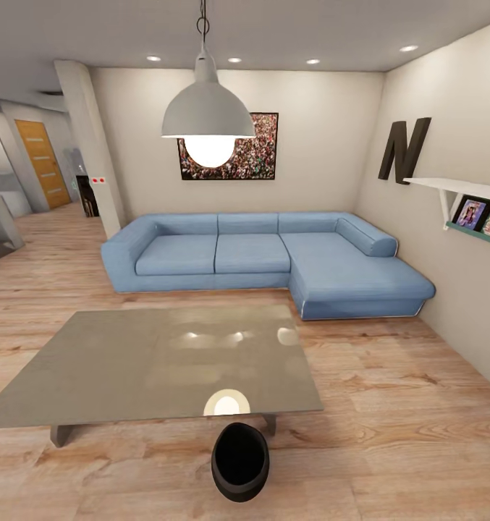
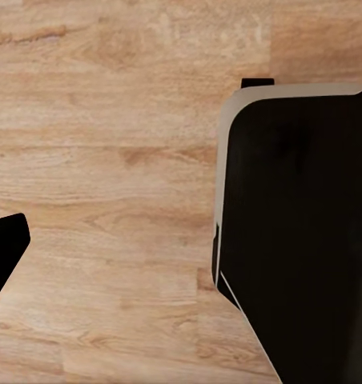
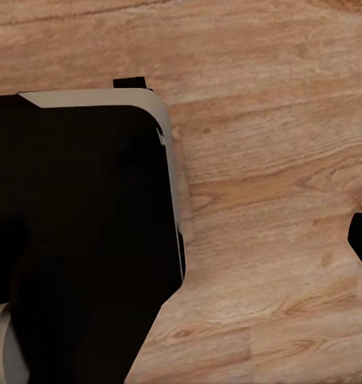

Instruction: Place each of the two pumpkins and all three candles from the living room inside a cabinet in the living room (use any cabinet), then make sure every cabinet is closed, and position the cauldron so it is next to a table in the living room.

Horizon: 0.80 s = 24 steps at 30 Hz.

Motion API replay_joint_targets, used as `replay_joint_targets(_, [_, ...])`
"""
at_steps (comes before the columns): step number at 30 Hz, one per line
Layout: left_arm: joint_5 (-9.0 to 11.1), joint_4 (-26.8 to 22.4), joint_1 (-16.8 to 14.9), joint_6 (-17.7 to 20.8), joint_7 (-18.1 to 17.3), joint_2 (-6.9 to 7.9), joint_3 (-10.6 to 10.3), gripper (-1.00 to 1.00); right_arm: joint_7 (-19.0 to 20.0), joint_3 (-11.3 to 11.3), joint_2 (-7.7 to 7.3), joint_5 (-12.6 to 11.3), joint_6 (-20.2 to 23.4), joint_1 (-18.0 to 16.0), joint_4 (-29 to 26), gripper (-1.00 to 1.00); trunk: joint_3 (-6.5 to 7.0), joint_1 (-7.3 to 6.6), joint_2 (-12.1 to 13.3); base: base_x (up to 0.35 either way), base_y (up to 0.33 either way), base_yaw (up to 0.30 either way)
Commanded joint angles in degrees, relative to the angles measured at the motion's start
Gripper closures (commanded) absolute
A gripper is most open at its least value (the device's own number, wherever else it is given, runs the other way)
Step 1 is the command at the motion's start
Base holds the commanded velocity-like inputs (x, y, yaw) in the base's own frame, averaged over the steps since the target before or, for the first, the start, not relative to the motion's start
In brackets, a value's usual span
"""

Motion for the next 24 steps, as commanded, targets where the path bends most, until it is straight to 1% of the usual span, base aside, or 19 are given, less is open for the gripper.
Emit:
replay_joint_targets(1, [0.6, 0.0, 0.0, -0.1, 0.2, 0.04, -0.5, -1.00, 0.0, 0.5, 0.01, -0.6, -0.3, -0.1, 0.2, -1.00, -0.12, 0.03, -0.1, 0.000, 0.000, 0.000])
replay_joint_targets(8, [0.8, -0.2, 0.0, -0.1, 0.2, 0.16, 0.0, -1.00, 0.0, 0.5, 0.00, -0.4, -0.3, -0.1, 0.2, -1.00, -0.12, 0.03, -0.1, 0.000, 0.000, 0.000])
replay_joint_targets(13, [0.8, -0.2, 0.0, -0.1, 0.2, 0.17, 0.0, -1.00, 0.1, 0.6, 0.07, 0.0, -0.3, -0.1, 0.2, -1.00, -0.12, 0.03, -0.1, 0.000, 0.000, 0.000])
replay_joint_targets(24, [0.7, -0.2, 0.0, -0.1, 0.2, 0.18, 0.1, -1.00, 0.1, 0.6, 0.09, -0.2, -0.2, -0.1, 0.1, -1.00, -0.12, 0.03, -0.1, 0.000, 0.000, 0.000])
